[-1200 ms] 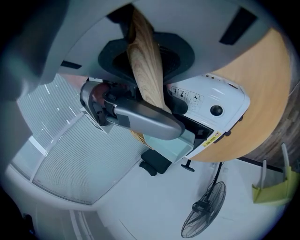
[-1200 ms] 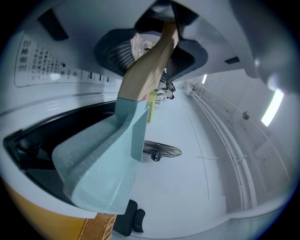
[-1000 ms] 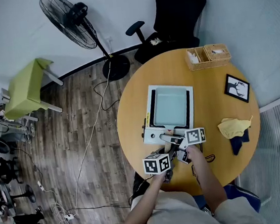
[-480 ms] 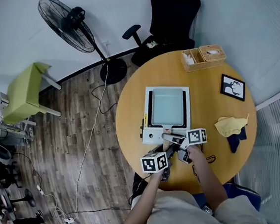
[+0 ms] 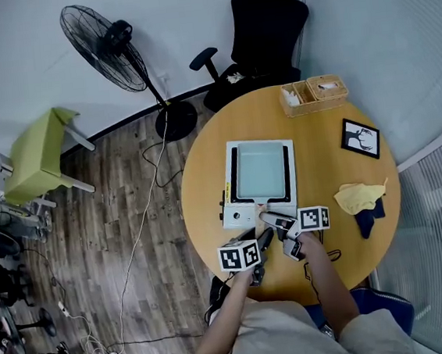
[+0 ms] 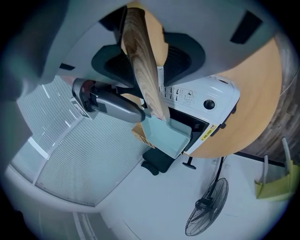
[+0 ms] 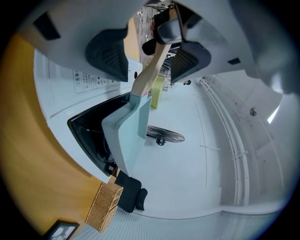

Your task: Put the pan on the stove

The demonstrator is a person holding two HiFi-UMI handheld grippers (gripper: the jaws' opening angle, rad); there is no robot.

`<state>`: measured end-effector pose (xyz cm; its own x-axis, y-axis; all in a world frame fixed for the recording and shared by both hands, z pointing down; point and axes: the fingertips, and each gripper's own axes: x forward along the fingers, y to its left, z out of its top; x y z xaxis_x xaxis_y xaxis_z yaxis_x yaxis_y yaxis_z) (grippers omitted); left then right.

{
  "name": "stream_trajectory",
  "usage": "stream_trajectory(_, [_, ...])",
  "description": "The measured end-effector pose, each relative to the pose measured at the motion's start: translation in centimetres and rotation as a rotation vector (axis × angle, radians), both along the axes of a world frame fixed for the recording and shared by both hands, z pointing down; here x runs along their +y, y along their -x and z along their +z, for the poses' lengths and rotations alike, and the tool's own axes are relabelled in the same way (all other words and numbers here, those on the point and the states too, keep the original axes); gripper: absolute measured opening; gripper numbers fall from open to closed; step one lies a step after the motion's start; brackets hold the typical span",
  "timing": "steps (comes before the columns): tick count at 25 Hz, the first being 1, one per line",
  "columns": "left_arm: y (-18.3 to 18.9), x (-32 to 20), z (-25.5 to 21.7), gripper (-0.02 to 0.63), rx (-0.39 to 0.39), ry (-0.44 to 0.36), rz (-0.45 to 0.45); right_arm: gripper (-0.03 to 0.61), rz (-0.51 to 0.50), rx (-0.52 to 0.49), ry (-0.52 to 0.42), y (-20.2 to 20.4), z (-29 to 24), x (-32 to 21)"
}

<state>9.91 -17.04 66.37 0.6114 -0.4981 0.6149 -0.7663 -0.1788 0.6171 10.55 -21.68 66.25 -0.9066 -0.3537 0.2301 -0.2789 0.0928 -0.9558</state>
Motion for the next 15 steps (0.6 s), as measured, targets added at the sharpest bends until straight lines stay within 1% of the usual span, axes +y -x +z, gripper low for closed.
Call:
stream_trajectory(4, [0.6, 0.1, -0.4, 0.216, -0.017, -0.017, 0.004, 0.267, 0.019, 0.054, -0.049, -1.3, -0.6, 0.4])
stream_trajectory(8, [0.9, 0.4, -0.9, 0.222, -0.018, -0.018, 0.012, 0.267, 0.042, 0.15, -0.134, -2.7, -1.4, 0.7])
stream_trajectory(15, [1.9, 1.2, -1.9, 0.225, -0.02, -0.043, 0.009, 0.268, 0.05, 0.298, -0.271, -3.6, -2.6, 1.9])
